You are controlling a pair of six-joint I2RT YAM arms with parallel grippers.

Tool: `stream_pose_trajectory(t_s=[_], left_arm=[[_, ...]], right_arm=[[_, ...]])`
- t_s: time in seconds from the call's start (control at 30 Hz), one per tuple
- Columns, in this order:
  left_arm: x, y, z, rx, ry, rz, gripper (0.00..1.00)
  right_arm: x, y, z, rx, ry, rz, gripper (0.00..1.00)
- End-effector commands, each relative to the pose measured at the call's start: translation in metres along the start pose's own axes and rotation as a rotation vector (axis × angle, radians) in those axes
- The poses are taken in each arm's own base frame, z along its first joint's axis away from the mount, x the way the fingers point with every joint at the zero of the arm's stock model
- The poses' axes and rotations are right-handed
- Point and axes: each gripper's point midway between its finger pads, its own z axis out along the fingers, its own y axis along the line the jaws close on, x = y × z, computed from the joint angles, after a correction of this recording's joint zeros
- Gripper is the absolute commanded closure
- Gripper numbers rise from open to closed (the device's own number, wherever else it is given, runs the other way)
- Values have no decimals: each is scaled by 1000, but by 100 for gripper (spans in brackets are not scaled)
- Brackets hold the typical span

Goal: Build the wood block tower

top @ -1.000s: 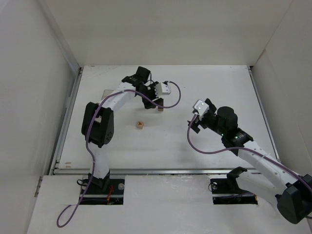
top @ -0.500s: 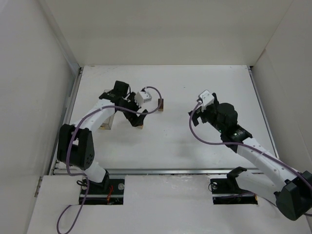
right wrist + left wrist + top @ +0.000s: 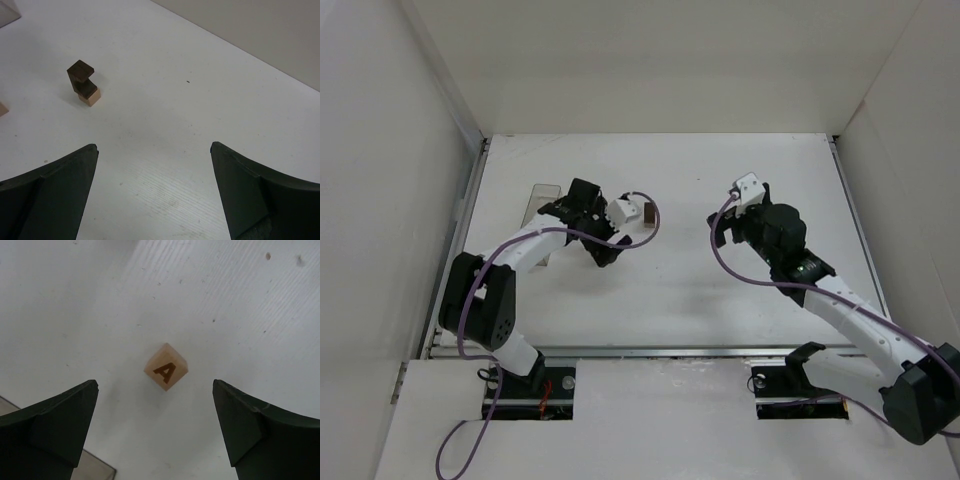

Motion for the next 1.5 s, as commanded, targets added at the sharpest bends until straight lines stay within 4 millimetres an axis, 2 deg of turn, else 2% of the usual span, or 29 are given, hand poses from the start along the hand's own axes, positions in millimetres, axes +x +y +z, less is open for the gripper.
stream_pose_trajectory(t_s=[0.0, 0.07, 0.17, 0.23, 0.27, 0.37, 0.4, 0.5, 0.6, 0.77, 0.8, 0.97, 1.03, 1.13, 1.3, 1.37, 1.47], left_arm=[[4, 14, -4, -24, 6, 339, 3], [3, 18, -4, -3, 16, 545, 4], [3, 14, 0, 88, 19, 671, 6], [-8, 17, 7, 147, 9, 771, 11], [-6, 11, 8, 189, 30, 788, 13], [-11, 14, 18, 227, 48, 814, 22], [-8, 7, 20, 257, 64, 811, 25], [4, -2, 23, 310, 87, 844, 25], [19, -10, 23, 346, 108, 844, 31], [33, -22, 18, 405, 128, 846, 31], [33, -23, 18, 410, 120, 844, 31], [30, -27, 8, 434, 124, 832, 31], [17, -29, 2, 442, 90, 817, 30], [13, -29, -7, 480, 76, 769, 28], [28, -39, -11, 539, 104, 770, 28], [28, -41, -15, 533, 100, 773, 28], [35, -41, -9, 512, 121, 712, 27]], right_arm=[[-31, -5, -6, 5, -99, 8, 0], [-29, -5, -8, 5, -99, 8, 0], [-30, -1, -8, -13, -102, 7, 0], [-27, 1, -8, -26, -94, 7, 0], [-30, 0, -9, -26, -95, 7, 0], [-25, 1, -9, -30, -72, 6, 0], [-28, 1, -12, -27, -84, 6, 0], [-17, 1, -16, -21, -71, 6, 0], [-19, -3, -21, 0, -82, 7, 0], [-14, -3, -21, -1, -73, -2, 0], [-19, -3, -21, 1, -82, -2, 0], [-17, -1, -19, -10, -75, -2, 0], [-14, -1, -17, -12, -66, -3, 0], [-14, -1, -17, -12, -66, -12, 0], [-14, -1, -17, -12, -66, -12, 0], [-19, 0, -17, -19, -77, -12, 0], [-16, 0, -16, -21, -68, -12, 0]])
